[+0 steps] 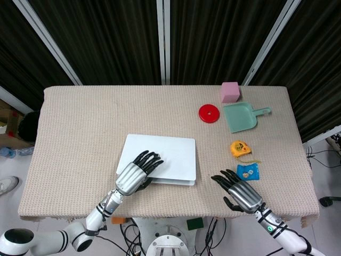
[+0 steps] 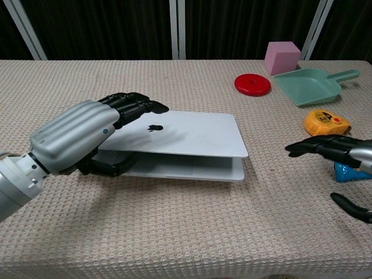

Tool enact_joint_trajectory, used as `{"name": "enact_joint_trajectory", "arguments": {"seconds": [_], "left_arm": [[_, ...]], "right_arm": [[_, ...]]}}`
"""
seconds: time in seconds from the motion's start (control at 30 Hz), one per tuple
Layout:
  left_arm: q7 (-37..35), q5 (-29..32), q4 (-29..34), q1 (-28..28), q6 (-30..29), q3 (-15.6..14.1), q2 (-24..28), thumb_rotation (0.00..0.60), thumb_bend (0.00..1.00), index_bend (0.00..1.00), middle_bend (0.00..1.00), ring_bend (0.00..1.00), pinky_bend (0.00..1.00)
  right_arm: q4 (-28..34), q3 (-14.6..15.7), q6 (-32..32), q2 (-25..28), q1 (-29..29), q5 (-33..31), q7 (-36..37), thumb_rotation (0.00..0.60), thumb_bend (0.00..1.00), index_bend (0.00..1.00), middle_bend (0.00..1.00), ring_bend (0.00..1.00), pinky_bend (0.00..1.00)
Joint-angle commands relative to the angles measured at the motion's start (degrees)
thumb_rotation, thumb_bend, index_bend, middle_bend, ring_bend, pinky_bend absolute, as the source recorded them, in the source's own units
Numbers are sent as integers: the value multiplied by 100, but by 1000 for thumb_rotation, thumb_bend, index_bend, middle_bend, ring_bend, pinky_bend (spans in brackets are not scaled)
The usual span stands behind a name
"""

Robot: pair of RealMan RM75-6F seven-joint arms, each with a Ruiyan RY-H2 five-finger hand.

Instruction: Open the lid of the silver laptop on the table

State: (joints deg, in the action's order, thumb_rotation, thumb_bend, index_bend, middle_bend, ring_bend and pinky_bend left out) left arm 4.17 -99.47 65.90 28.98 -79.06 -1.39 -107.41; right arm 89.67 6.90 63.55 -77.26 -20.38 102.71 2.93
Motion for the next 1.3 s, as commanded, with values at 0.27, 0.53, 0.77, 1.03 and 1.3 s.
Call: {"name": "enact_joint_trajectory", "arguments": {"seconds": [0.27,0.53,0.77,1.03,1.3], "left_arm": [[-254,35,-315,-27,-132,86,-168,600,555,144,165,65,107],[-307,70,-341,-2,-145,130,-189,600,555,144,165,65,105],[-350,116,-381,42,-121,187,-243,600,555,144,165,65,104],[-420,249,-345,156,-106,423,-283,600,556,144,165,65,104],[-335,532,47,427,8,962,-115,600,557,144,164,64,104]], "right_arm": [[-172,-63,-57,-464,-225,-34,-263,599,625,0,24,0,0],[-216,-171,-393,-673,-481,-210,-475,598,624,0,49,0,0],[-309,-332,-787,-1034,-790,-409,-629,598,621,0,57,0,0],[-246,-412,-1203,-1235,-1081,-673,-789,599,620,0,63,0,0],[-201,-503,-1406,-1343,-1273,-937,-910,599,618,0,66,0,0]]}}
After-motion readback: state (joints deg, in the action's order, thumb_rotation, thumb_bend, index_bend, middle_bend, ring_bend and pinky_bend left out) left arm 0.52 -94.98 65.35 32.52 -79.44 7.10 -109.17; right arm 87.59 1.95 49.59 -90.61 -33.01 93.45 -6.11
